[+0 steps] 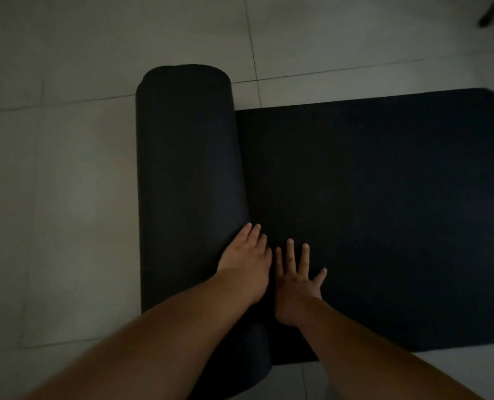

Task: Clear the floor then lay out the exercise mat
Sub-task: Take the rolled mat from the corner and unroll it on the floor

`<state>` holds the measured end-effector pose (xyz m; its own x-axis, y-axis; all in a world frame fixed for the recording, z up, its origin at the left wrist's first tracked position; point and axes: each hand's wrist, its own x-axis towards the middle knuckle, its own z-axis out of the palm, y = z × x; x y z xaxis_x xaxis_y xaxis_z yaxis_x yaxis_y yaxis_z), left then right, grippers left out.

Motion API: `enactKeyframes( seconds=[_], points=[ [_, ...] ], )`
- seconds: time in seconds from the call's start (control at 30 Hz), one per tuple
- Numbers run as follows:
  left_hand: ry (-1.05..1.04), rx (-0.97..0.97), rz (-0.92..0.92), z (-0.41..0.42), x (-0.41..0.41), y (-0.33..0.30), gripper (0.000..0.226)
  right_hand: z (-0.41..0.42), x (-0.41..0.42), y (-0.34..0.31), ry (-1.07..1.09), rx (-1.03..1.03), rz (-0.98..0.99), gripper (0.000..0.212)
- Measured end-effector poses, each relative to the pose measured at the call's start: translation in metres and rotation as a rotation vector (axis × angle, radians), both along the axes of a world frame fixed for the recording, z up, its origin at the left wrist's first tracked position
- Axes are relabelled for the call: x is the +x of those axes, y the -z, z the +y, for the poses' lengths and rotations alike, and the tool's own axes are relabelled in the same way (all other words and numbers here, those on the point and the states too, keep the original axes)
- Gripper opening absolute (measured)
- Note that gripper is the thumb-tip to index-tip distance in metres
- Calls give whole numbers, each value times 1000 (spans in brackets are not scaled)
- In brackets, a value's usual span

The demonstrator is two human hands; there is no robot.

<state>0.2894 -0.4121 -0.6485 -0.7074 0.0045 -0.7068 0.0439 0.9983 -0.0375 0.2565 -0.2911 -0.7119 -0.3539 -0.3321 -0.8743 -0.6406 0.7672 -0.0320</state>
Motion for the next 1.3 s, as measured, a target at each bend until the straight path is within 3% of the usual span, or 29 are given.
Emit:
enactKeyframes(
  seconds=[0.23, 0.4, 0.5, 0.67, 0.73, 0.8, 0.93, 1.1, 1.3],
  points=[
    [3, 31, 119, -59, 76, -23, 64, 3, 1, 6, -7, -23, 4, 134],
    [-130, -89, 184, -111, 147, -51, 65, 4, 0, 2, -19, -43, -2, 138],
    [-319, -156, 196, -141, 189, -59, 64, -6, 6, -6, -20, -53, 108, 128],
    [-585, -196, 376, -177, 232, -65, 57, -68, 25, -17, -110, -254, 262, 88],
    [-544, -163, 517, -180, 229, -64, 51, -97, 48, -16, -226, -331, 235, 90],
    [-388, -64, 597, -173, 216, -59, 61, -123, 78, -12, -313, -376, 187, 94],
    [-308, 67, 488, -146, 190, -34, 68, -161, 130, -3, -390, -310, 25, 98],
    [-183, -90, 288, -179, 230, 0, 74, -176, 150, 3, -357, -208, 22, 110],
    [-356, -133, 306, -235, 309, 0, 75, -176, 153, 4, -435, -170, 63, 115]
  ],
)
